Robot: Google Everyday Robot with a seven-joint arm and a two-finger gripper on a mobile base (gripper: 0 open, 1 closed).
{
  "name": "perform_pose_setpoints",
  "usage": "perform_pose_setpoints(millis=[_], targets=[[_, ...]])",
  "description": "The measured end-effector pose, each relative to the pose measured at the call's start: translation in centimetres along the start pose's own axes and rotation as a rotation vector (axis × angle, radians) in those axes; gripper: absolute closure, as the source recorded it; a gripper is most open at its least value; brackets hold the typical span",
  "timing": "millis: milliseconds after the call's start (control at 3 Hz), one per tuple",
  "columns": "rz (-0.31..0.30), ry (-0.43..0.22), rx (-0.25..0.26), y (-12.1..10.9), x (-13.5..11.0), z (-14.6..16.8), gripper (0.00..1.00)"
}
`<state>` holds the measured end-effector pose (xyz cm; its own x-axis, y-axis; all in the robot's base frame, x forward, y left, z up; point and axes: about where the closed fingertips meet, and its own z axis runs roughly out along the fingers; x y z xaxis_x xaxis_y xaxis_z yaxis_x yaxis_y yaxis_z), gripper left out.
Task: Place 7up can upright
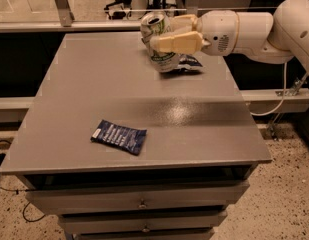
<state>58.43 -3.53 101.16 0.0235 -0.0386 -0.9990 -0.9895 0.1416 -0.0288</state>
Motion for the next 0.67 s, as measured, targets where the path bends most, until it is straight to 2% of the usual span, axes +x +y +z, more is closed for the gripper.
perform_pose_setpoints(millis=[333, 667], targets=[[-0.002, 0.000, 0.000, 0.0, 0.1, 0.1, 1.00], [-0.043, -0.065, 0.034, 0.0, 1.9, -0.2, 1.00]])
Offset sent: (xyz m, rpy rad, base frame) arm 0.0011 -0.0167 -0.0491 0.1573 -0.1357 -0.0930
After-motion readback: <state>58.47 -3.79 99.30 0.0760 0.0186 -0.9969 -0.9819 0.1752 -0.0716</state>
